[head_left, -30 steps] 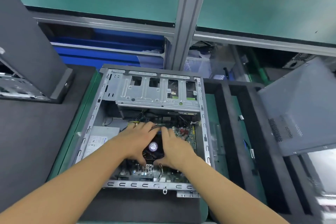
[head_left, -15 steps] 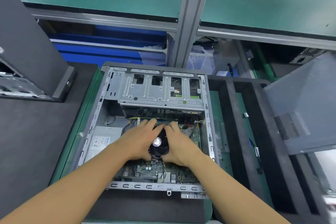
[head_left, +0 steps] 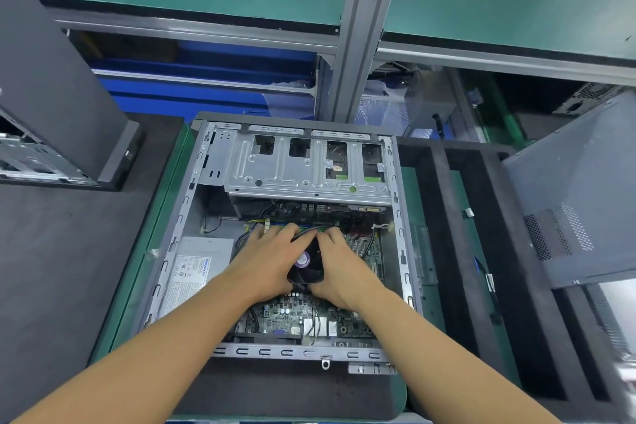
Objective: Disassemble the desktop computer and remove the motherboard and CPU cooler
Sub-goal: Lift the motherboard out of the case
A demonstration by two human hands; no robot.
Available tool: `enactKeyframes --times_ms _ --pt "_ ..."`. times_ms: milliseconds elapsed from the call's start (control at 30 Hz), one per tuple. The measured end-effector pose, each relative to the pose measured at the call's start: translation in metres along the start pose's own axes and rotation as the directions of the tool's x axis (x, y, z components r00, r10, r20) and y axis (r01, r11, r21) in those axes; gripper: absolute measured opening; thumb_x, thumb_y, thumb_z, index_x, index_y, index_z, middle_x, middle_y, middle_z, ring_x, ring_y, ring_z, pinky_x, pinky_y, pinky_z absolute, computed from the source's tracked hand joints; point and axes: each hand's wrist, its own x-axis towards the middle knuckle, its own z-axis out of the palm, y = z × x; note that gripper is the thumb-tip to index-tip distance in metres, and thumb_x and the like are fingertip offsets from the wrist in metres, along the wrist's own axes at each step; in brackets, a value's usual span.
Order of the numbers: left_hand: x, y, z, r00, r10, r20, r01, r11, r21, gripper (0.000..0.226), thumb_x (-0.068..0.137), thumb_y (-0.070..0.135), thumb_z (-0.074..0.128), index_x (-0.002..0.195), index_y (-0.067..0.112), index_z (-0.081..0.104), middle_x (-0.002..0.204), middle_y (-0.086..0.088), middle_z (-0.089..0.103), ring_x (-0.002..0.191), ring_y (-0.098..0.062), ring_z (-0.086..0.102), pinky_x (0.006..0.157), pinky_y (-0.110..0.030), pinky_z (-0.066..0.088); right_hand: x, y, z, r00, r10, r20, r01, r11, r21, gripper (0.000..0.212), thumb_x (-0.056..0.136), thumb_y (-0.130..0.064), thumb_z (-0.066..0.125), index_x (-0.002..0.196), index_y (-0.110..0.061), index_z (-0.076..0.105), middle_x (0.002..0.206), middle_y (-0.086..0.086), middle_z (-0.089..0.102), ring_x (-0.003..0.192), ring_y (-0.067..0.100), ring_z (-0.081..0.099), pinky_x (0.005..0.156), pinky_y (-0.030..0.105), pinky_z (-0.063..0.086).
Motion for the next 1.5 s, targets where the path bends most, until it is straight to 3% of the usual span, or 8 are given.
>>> enactKeyframes --times_ms 333,533,700,933,1067,1333,1433,1500 --pt "0.002 -0.002 0.004 0.987 -0.157 -0.044 0.153 0.984 -0.086 0.105 0.068 0.037 0.086 0.152 0.028 0.024 0.149 0.004 0.029 0.134 -0.024 0.032 0.11 -0.047 0.036 0.006 -0.002 0.003 0.997 -0.034 -0.069 0.033 0.999 -0.011 0.083 0.079 -0.016 0.078 0.147 -0.017 0.031 0.142 0.003 0.029 0.111 0.028 0.057 0.093 0.037 0.05" --pt "0.006 -0.007 -0.013 0.959 -0.283 -0.015 0.268 0.924 -0.273 0.05 0.09 0.003 0.06 0.137 0.021 0.054 0.117 -0.001 0.049 0.11 -0.024 0.055 0.087 -0.039 0.049 -0.011 0.0 0.003 0.993 0.049 -0.11 -0.067 0.983 -0.17 0.069 0.082 -0.032 0.078 0.129 -0.01 0.033 0.128 0.011 0.036 0.108 0.025 0.054 0.092 0.032 0.05" --pt "-0.005 -0.002 -0.032 0.963 -0.252 0.095 0.218 0.937 0.275 0.019 0.086 0.019 0.064 0.074 0.025 0.052 0.084 0.009 0.053 0.084 -0.02 0.056 0.08 -0.037 0.034 -0.028 0.001 0.006 0.857 0.234 0.459 -0.046 0.922 -0.384 0.062 0.087 -0.051 0.066 0.128 -0.01 0.042 0.124 0.01 0.059 0.11 0.032 0.059 0.092 0.045 0.051" --pt "-0.021 0.009 -0.018 0.99 -0.097 0.106 0.076 0.98 0.186 0.022 0.096 0.018 0.052 0.118 0.022 0.051 0.104 -0.001 0.054 0.074 -0.024 0.056 0.056 -0.034 0.032 -0.016 -0.015 0.008 0.87 0.002 0.493 0.318 0.763 -0.564 0.046 0.096 -0.021 0.055 0.137 -0.008 0.041 0.106 0.011 0.066 0.085 0.032 0.064 0.066 0.041 0.051" --pt "-0.026 0.008 -0.008 0.995 -0.086 0.058 0.074 0.98 0.184 0.028 0.092 0.012 0.054 0.119 0.021 0.052 0.101 -0.002 0.054 0.062 -0.022 0.042 0.053 -0.033 0.03 -0.01 -0.018 0.014 0.841 -0.082 0.535 0.446 0.667 -0.598 0.04 0.095 -0.023 0.058 0.13 -0.007 0.047 0.066 0.002 0.046 0.05 0.019 0.038 0.049 0.033 0.036" --pt "-0.032 0.004 -0.027 1.0 -0.016 -0.004 0.016 0.996 0.086 0.028 0.092 0.016 0.05 0.109 0.029 0.068 0.117 0.007 0.059 0.103 -0.019 0.057 0.099 -0.039 0.04 -0.005 -0.013 0.008 0.793 -0.179 0.582 0.534 0.666 -0.522 0.042 0.088 -0.032 0.069 0.12 -0.009 0.054 0.099 0.013 0.066 0.085 0.033 0.065 0.064 0.035 0.039" --pt "-0.027 -0.009 -0.054 0.973 -0.136 -0.186 0.133 0.991 -0.027 0.026 0.086 0.012 0.048 0.077 0.024 0.069 0.096 0.008 0.069 0.086 -0.02 0.062 0.09 -0.041 0.049 -0.007 -0.012 0.007 0.777 -0.189 0.6 0.542 0.686 -0.486 0.049 0.085 -0.036 0.073 0.123 -0.01 0.054 0.104 0.015 0.066 0.09 0.035 0.064 0.065 0.034 0.039" --pt "-0.016 -0.028 -0.064 0.944 -0.305 -0.129 0.289 0.949 -0.127 0.024 0.09 0.012 0.045 0.083 0.018 0.067 0.089 0.0 0.068 0.08 -0.024 0.063 0.077 -0.04 0.053 -0.007 -0.014 0.008 0.772 -0.173 0.612 0.54 0.686 -0.487 0.05 0.087 -0.034 0.072 0.128 -0.012 0.052 0.105 0.015 0.065 0.091 0.034 0.063 0.062 0.033 0.038"
